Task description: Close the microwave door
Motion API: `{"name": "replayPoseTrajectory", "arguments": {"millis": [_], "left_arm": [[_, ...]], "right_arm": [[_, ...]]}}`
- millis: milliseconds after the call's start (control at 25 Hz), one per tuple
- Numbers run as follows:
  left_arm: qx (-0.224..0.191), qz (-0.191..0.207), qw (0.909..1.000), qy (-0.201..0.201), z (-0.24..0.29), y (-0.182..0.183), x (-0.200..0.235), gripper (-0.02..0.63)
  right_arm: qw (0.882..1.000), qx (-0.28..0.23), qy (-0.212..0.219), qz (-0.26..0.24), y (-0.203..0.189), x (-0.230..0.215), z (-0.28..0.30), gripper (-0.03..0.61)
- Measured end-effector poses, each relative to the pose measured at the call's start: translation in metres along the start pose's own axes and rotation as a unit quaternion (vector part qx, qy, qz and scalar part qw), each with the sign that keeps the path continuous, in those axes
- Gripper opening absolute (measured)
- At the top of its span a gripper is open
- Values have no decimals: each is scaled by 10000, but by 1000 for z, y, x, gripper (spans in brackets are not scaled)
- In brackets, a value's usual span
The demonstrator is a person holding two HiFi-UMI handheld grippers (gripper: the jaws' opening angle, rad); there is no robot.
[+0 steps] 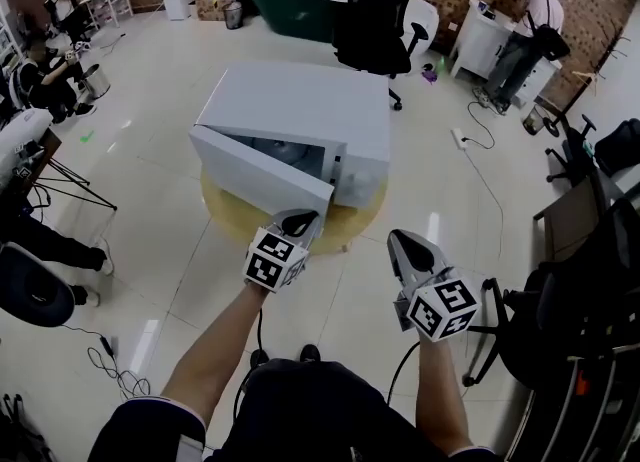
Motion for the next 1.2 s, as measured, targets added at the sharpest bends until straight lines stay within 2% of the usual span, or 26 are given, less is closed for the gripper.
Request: {"name": "replayPoseTrajectory", "arguments": {"millis": [240,680,1200], "left_arm": [[11,-119,9998,146,23,16,6,12],[-34,-573,9974,445,57,36,26,12],[-68,-428,9974,576,70,40,24,12]], "right_arm": [[9999,-37,-109,22,6,-18,2,2],[9992,23,-373,175,1,-38,-6,2],[9981,93,-540,265,-1,-48,-3,2]]}}
Point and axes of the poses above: the fingertips, and each gripper's own axes: z forward along the fingers, x to its left, y out of its top, the point moved 8 cm from there along -z, backward along the fingers, and after that the axes turned 13 degrees about x, right-handed, at the moved point
